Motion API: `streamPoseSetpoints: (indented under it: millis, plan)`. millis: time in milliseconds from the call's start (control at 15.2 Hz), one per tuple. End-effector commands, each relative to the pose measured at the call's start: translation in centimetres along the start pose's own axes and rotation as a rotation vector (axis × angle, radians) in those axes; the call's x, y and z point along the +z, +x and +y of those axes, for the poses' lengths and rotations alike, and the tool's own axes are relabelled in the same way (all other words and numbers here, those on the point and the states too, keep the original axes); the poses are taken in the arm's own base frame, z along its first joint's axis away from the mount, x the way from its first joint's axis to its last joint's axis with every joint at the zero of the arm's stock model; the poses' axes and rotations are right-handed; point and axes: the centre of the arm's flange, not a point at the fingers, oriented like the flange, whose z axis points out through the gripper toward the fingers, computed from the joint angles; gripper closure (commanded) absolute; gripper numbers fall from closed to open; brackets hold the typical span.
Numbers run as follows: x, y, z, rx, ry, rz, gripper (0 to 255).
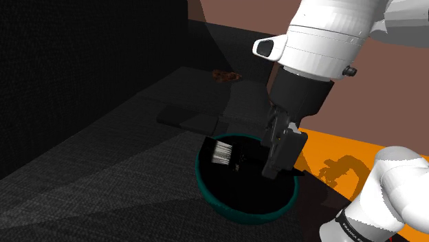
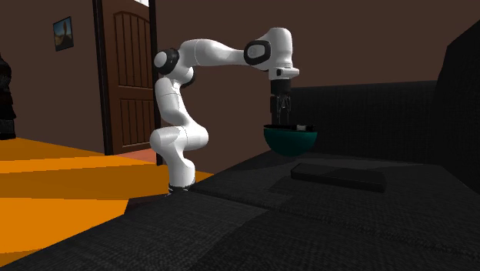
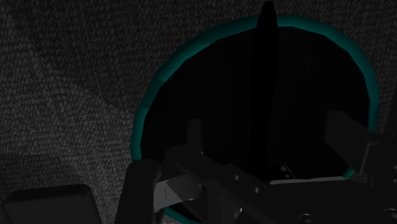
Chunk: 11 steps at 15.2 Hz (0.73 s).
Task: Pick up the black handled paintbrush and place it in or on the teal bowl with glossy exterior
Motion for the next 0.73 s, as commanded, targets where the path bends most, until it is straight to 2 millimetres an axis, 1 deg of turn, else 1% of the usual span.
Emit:
streamPoseSetpoints:
  millis: [0, 66, 264, 330, 660]
  plan:
    - [0.0, 0.0, 0.0, 0.0, 0.0, 0.0, 0]
    - [0.0, 0.0, 0.0, 0.0, 0.0, 0.0, 0]
    - [-4.0, 0.0, 0.0, 0.0, 0.0, 0.0, 0]
    - [-5.0, 0.0, 0.0, 0.0, 0.0, 0.0, 0]
    - [-5.0, 0.0, 0.0, 0.0, 0.0, 0.0, 0]
